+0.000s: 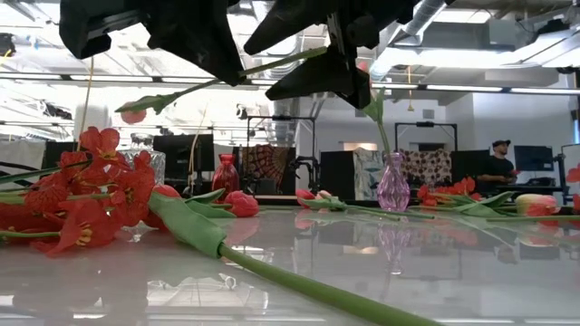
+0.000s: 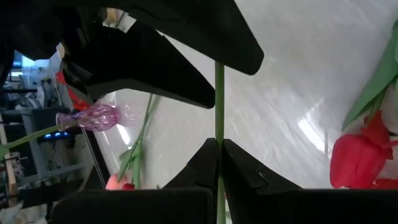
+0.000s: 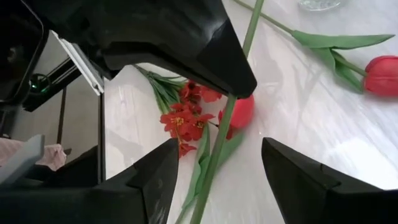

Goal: Sort flowers into vase by color
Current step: Put the pink tulip into the purple vase

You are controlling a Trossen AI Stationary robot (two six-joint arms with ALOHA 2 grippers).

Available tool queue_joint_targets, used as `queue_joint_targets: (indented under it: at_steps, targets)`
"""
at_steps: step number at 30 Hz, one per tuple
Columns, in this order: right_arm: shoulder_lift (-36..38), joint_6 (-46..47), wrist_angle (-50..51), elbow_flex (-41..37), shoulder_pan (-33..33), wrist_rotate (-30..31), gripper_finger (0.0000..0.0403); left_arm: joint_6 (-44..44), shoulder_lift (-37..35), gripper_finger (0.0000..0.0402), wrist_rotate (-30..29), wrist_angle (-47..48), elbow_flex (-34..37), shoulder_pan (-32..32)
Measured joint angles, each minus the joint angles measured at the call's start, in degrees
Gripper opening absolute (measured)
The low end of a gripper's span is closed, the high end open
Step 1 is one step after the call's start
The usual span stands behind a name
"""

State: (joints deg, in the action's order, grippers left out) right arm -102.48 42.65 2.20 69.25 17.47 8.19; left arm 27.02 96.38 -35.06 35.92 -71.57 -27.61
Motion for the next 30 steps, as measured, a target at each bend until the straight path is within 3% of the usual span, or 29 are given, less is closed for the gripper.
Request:
queue_joint_targets:
  at_steps: [7, 18, 30]
  targets:
    - [-0.02, -0.06, 0.78, 0.00, -0.37, 0.00, 0.0191, 0.83, 0.00, 0.0000, -0.16, -0.51, 0.02, 0.01]
    - [-0.02, -2.63, 1.08, -0.04, -0.74, -0.51, 0.0027, 0.57, 0.00, 0.0003, -0.02, -0.46, 0.04, 0.49]
    - [-0.02, -4.72, 0.99, -0.04, -0.76, -0.49, 0.0027, 0.07, 0.02, 0.0089, 0.23, -0.53, 0.07, 1.15]
